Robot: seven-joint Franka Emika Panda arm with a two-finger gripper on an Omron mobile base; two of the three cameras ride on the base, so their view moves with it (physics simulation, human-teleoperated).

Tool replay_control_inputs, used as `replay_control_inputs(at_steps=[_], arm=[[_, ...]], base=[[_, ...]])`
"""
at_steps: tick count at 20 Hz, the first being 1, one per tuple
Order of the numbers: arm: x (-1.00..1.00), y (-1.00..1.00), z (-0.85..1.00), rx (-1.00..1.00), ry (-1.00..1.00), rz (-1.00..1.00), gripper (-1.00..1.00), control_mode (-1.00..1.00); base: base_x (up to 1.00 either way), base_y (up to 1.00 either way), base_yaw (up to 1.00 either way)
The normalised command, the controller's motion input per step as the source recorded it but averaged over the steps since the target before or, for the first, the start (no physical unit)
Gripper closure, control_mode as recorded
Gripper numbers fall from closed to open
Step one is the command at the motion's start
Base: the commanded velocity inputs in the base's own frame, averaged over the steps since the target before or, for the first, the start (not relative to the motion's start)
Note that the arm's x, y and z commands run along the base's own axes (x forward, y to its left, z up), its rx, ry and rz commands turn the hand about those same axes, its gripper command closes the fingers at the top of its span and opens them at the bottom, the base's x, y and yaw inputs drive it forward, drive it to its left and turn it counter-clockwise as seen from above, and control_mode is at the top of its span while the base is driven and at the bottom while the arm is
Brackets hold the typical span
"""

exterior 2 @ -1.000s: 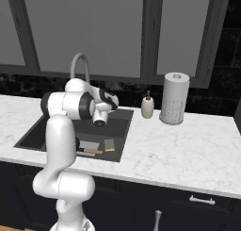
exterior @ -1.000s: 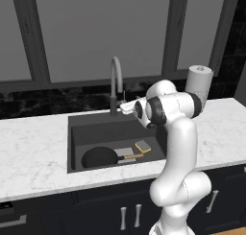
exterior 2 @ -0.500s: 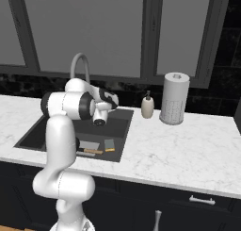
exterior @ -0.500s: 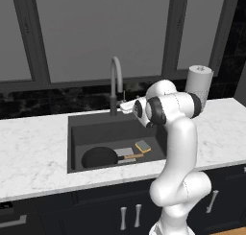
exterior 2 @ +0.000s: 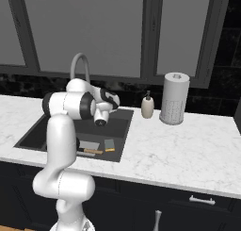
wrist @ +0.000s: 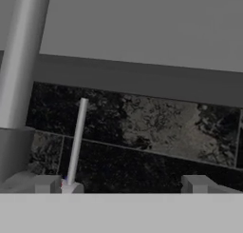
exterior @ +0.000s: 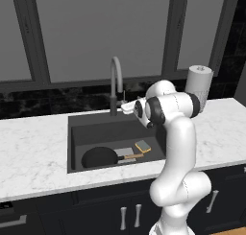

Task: Pick the pan and sponge and place them into the sink. Then turn on the water.

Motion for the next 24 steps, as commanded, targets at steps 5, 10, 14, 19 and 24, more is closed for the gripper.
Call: replay_control_inputs(at_steps=[5,10,14,19,24], arm=[[0.06,0.45,-0.01,0.0,0.0,-0.03,-1.0,-1.0],[0.17,0.12,0.0,0.0,0.0,-0.03,-1.0,-1.0],[0.21,0.0,0.0,0.0,0.0,-0.02,-1.0,-1.0],[0.17,0.06,0.0,0.0,0.0,0.0,-1.0,-1.0],[0.02,0.14,0.0,0.0,0.0,0.0,-1.0,-1.0]], base=[[0.0,0.0,0.0],[0.0,0.0,0.0],[0.0,0.0,0.0],[0.0,0.0,0.0],[0.0,0.0,0.0]])
